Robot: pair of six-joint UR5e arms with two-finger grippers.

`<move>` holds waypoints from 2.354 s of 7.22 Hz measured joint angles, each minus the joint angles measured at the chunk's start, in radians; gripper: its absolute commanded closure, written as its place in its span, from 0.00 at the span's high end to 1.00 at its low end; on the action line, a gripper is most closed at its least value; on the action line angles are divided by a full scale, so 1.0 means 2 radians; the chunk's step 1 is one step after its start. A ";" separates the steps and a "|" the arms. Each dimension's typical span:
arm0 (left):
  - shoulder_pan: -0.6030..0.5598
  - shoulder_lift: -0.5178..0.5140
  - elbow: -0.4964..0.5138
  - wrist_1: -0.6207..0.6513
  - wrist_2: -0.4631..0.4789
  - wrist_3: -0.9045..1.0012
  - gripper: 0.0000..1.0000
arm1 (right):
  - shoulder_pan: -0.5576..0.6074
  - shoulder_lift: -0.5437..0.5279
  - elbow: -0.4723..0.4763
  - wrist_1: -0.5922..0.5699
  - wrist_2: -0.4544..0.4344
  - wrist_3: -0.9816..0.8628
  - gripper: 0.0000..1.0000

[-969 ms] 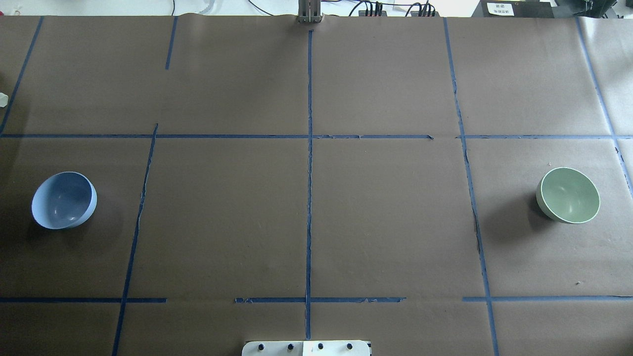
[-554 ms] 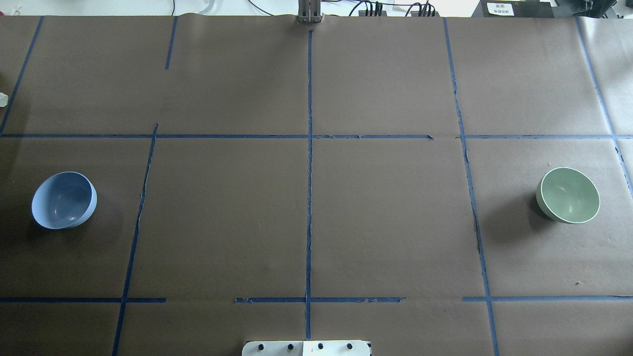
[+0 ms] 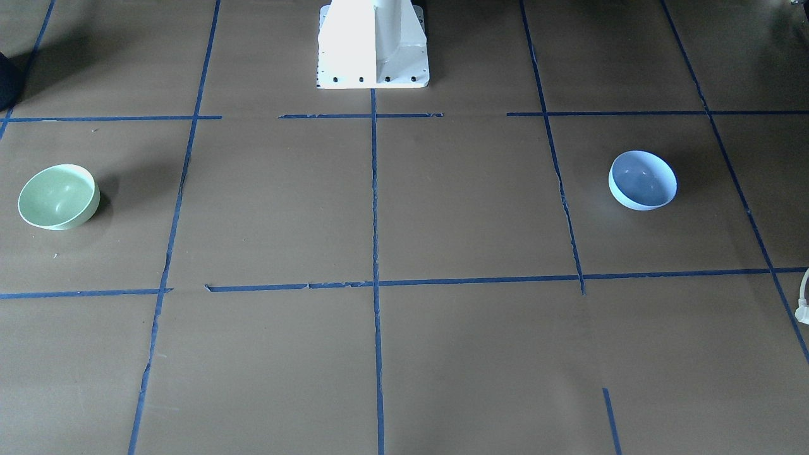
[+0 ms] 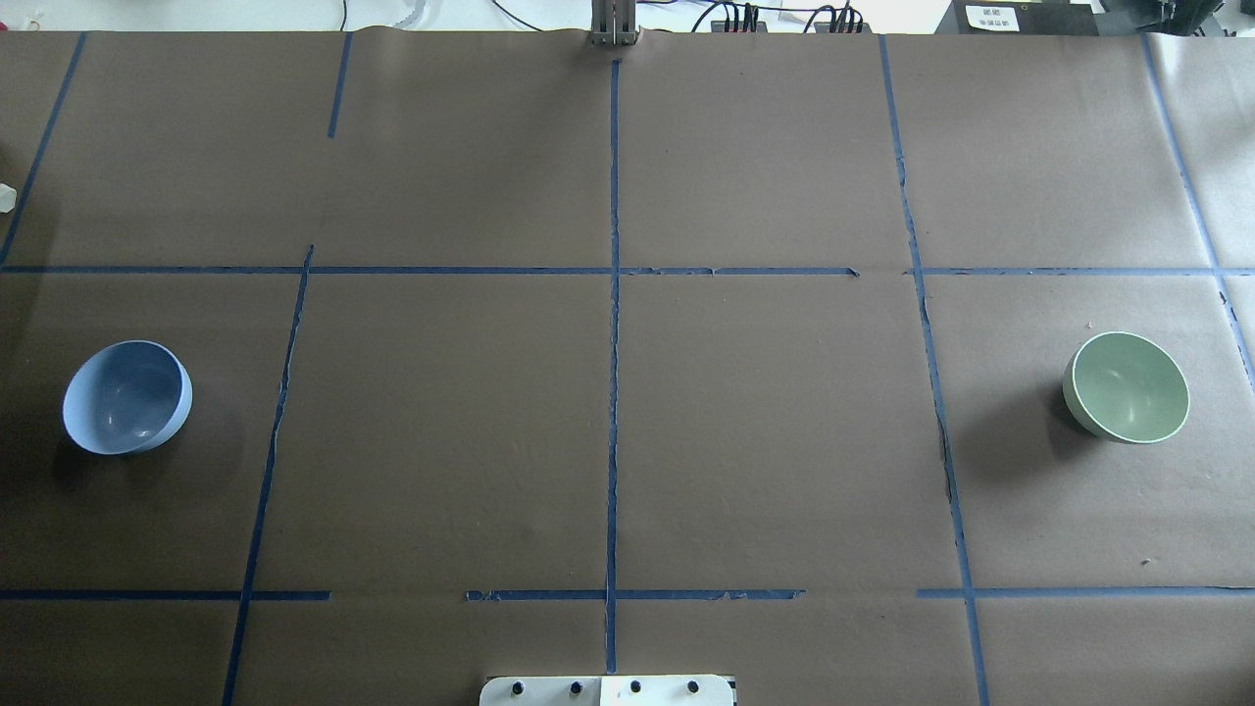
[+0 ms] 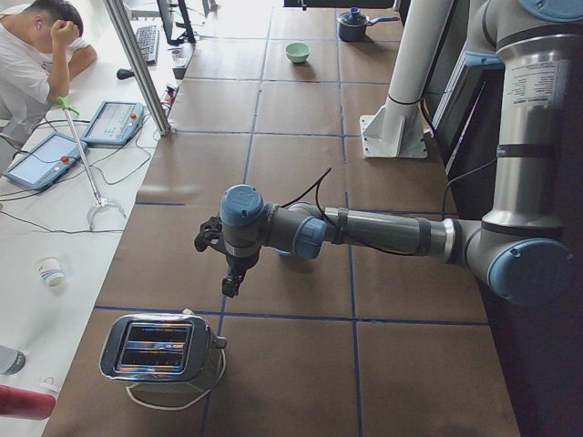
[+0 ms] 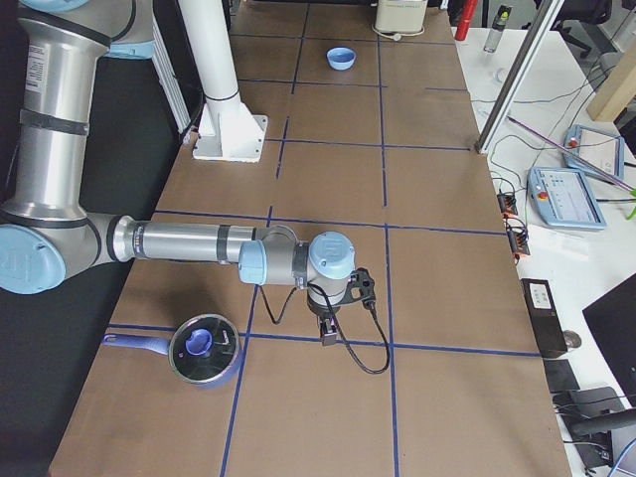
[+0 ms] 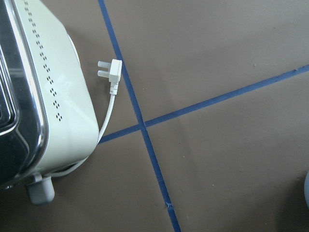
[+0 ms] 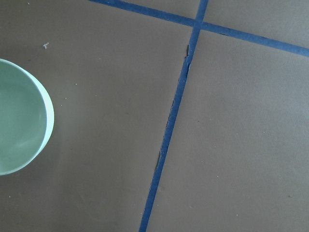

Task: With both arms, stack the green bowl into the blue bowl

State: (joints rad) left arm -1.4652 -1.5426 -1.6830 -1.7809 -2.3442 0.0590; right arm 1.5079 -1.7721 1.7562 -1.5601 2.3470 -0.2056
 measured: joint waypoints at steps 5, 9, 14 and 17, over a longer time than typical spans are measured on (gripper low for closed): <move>0.201 0.061 -0.003 -0.235 0.064 -0.419 1.00 | 0.000 0.000 -0.001 0.000 0.000 0.000 1.00; 0.274 0.065 0.001 -0.252 0.092 -0.482 0.03 | 0.000 0.000 -0.003 0.000 0.000 0.000 1.00; 0.275 0.028 -0.058 -0.167 0.077 -0.494 0.00 | 0.000 0.000 -0.005 0.000 0.000 0.000 1.00; 0.334 -0.166 -0.099 0.020 0.101 -0.616 0.00 | -0.001 0.000 -0.004 0.001 0.001 0.007 1.00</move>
State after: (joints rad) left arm -0.7970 -1.8748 -1.8810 -1.7401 -2.1431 -1.1726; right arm 1.5066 -1.7723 1.7481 -1.5590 2.3483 -0.1912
